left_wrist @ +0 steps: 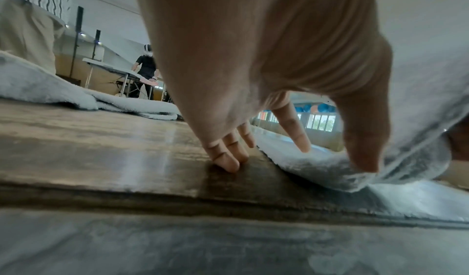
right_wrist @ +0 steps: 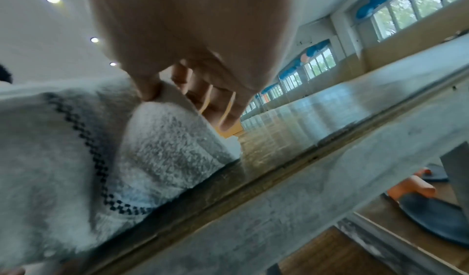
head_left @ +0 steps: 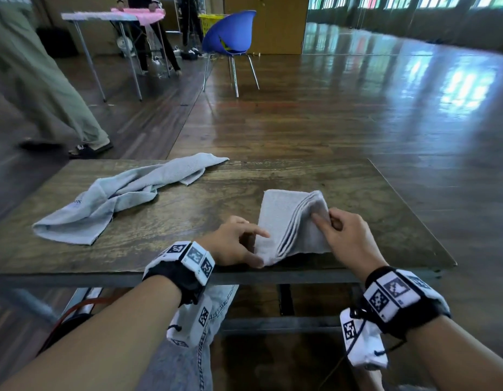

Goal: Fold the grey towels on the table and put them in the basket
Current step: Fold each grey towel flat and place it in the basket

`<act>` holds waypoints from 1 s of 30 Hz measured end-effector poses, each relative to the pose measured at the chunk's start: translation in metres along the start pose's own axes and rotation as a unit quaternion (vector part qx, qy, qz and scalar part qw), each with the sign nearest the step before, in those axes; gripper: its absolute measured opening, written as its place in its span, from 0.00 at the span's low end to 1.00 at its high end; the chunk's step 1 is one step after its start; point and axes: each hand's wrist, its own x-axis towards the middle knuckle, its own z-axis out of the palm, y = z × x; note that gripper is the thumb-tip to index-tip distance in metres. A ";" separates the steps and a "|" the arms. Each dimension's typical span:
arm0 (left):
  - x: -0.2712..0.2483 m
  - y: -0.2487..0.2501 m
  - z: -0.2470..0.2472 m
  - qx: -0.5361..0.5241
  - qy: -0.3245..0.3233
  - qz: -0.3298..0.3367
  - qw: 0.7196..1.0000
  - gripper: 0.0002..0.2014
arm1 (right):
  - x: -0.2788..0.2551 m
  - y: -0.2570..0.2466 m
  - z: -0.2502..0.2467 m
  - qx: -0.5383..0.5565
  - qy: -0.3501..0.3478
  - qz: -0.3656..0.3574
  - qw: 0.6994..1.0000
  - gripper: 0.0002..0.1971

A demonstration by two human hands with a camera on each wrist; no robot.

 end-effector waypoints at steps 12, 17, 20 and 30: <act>0.069 0.024 0.001 -0.115 0.192 0.001 0.975 0.18 | 0.064 0.023 -0.003 -0.079 0.038 0.084 0.993 0.24; 0.099 0.020 0.019 -0.021 0.237 -0.056 0.970 0.16 | 0.095 0.045 0.006 -0.129 -0.041 0.150 0.979 0.26; 0.105 0.021 0.026 0.046 0.242 -0.081 0.966 0.16 | 0.099 0.055 0.012 -0.126 -0.029 0.174 0.976 0.26; 0.109 0.021 0.027 0.082 0.229 -0.099 0.965 0.17 | 0.096 0.050 0.013 -0.134 -0.026 0.182 0.974 0.18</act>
